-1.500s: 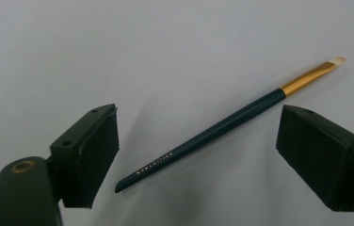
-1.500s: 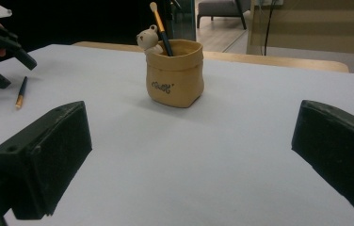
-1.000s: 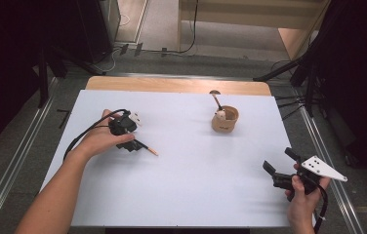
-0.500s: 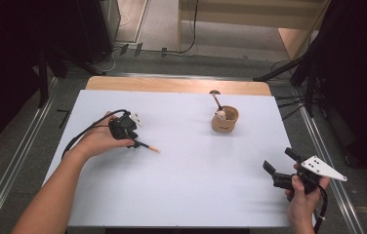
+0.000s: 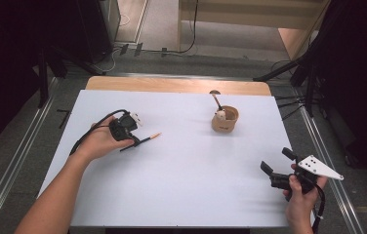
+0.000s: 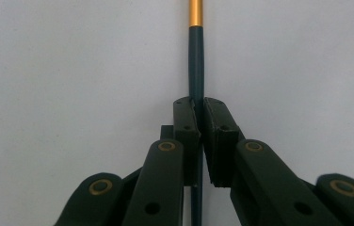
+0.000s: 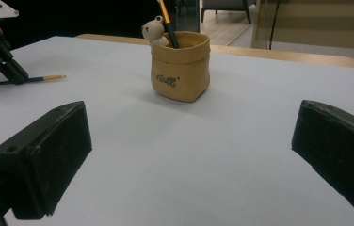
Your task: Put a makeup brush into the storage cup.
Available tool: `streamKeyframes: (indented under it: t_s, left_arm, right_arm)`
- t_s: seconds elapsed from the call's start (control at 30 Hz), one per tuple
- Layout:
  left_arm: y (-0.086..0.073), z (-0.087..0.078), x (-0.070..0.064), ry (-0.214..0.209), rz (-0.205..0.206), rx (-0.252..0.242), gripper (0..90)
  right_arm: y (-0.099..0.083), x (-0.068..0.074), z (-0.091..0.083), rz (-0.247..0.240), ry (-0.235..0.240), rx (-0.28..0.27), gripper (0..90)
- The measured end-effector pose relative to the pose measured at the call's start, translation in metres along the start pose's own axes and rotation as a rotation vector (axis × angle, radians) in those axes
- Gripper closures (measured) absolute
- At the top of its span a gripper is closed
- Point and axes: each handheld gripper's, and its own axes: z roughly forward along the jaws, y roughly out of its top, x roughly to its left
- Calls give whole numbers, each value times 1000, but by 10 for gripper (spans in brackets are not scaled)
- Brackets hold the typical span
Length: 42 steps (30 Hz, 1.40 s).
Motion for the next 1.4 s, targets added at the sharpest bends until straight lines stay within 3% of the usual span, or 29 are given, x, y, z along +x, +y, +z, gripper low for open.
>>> streamKeyframes:
  t_s: [0.1,0.27,0.5,0.9,1.17,1.4]
  left_arm:
    - [-2,-4,1,-1,-20,-42,854]
    - [-6,-15,0,-12,-65,-153,855]
    - [-14,-30,-5,-16,-95,-288,855]
    - [-18,-42,-25,-37,-112,-487,855]
    - [-23,-40,-32,-56,-137,-587,855]
    - [-21,-36,-38,-50,-130,-617,855]
  right_arm:
    - [0,0,1,2,1,0,0]
    - [1,4,3,-7,7,4,0]
    - [7,12,8,-23,18,6,0]
    - [24,30,22,-26,35,18,0]
    - [37,48,44,-56,54,38,0]
    - [47,62,59,-63,78,39,0]
